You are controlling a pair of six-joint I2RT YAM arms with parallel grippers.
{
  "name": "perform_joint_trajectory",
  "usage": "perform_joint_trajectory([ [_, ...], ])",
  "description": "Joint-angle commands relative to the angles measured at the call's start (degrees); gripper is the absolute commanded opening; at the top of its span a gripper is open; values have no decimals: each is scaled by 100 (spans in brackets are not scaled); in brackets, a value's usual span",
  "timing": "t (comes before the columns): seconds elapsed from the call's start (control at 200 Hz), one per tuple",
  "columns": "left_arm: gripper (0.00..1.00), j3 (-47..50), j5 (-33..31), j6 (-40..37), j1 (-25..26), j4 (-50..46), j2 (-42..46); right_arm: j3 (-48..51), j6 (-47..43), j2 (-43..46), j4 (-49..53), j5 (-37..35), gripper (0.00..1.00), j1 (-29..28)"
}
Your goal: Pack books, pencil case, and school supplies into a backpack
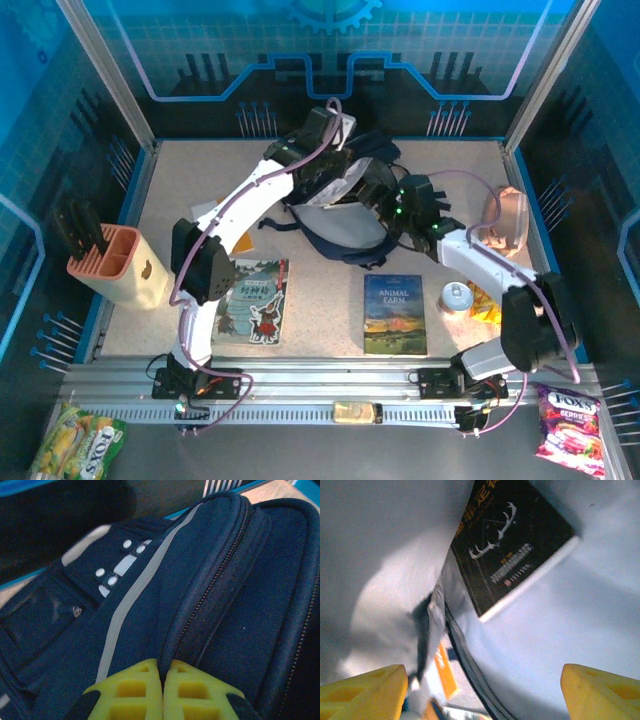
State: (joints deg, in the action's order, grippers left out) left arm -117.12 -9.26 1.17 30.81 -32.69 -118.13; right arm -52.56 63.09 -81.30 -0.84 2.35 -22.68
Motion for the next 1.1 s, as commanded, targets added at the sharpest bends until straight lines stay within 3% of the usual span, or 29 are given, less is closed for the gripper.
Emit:
perform_joint_trajectory([
  [0.0, 0, 453, -220, 416, -271, 481, 690, 660, -1205, 622, 578, -546, 80, -183],
  [0.04, 1, 720, -137, 454, -277, 549, 797, 820, -1396, 897, 615, -722, 81, -226],
  [0.185, 30, 1435, 167, 722, -277, 564, 1178, 1004, -1716, 1557, 1430, -1182, 83, -212],
  [0.355, 67, 2452, 787, 1395, -303, 939, 1779, 1172, -1252, 1524, 2270, -904, 82, -210],
  [0.44, 81, 2952, 924, 1659, -322, 1235, 2060, 1296, -941, 1455, 2355, -690, 82, -217],
  [0.61, 93, 3403, 1025, 1903, -410, 1287, 2333, 1573, -537, 1294, 2176, -419, 82, -239],
  [0.795, 99, 3675, 1587, 1990, -427, 1308, 2383, 1743, -259, 780, 1886, -101, 82, -228],
  [1.095, 99, 4002, 2379, 2387, -411, 1519, 2259, 1792, -370, 79, 1419, -328, 82, 84],
])
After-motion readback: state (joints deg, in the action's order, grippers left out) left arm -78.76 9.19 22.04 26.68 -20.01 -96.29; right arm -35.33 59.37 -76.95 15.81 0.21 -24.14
